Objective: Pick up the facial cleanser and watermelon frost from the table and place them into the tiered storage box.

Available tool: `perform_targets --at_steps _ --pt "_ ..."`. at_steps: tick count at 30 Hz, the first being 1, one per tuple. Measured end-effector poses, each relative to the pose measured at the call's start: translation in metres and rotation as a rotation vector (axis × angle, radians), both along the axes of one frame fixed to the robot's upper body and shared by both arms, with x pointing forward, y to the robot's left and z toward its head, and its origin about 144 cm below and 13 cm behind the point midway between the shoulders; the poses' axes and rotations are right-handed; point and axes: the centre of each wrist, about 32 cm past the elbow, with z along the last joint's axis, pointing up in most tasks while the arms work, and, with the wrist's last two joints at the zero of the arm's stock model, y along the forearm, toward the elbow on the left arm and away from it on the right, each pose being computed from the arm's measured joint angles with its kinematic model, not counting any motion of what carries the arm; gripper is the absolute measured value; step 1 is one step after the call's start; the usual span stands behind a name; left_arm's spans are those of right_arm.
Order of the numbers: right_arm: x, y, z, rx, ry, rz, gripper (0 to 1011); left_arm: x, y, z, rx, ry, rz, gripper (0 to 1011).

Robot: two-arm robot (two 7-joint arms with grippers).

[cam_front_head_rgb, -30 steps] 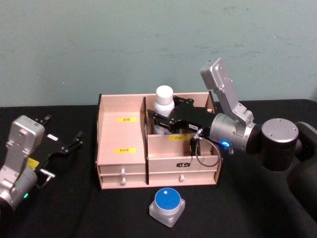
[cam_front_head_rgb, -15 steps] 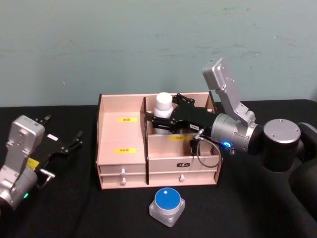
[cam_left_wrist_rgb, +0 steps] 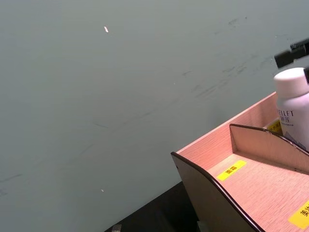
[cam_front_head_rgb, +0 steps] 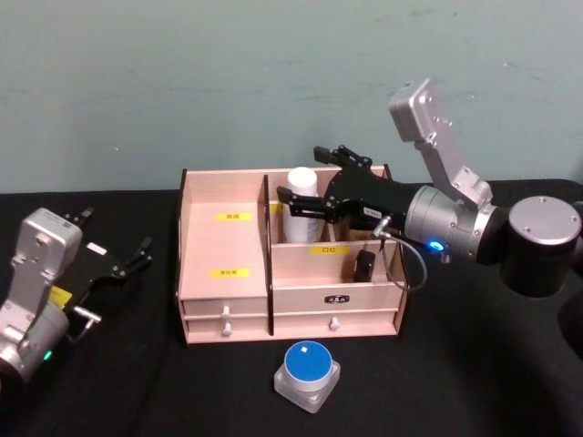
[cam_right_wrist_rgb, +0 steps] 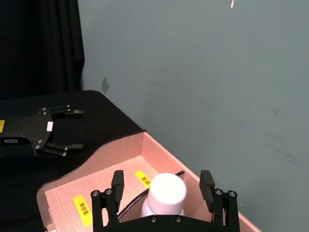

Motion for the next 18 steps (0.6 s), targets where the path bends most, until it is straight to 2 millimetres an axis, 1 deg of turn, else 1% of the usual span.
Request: perform_targets --at_steps 6,7,12,15,16,18 --pt "-0.008 -0.004 0.018 0.002 -0.042 0.014 1000 0.0 0.0 0.0 0.0 0.0 0.0 1009" --pt "-0.01 -0.004 0.024 0.008 -0.055 0.022 1000 0.0 0.0 0.0 0.0 0.0 0.0 1010" --pt "-0.023 -0.004 0.038 0.034 -0.087 0.058 1000 0.0 0.0 0.0 0.0 0.0 0.0 1010" --pt "-0.036 -0.004 0.046 0.047 -0.101 0.085 1000 0.0 0.0 0.0 0.0 0.0 0.0 1010" --pt "-0.044 -0.004 0.049 0.053 -0.104 0.099 1000 0.0 0.0 0.0 0.0 0.0 0.0 1010" --pt "-0.052 -0.005 0.05 0.056 -0.104 0.111 1000 0.0 0.0 0.0 0.0 0.0 0.0 1010"
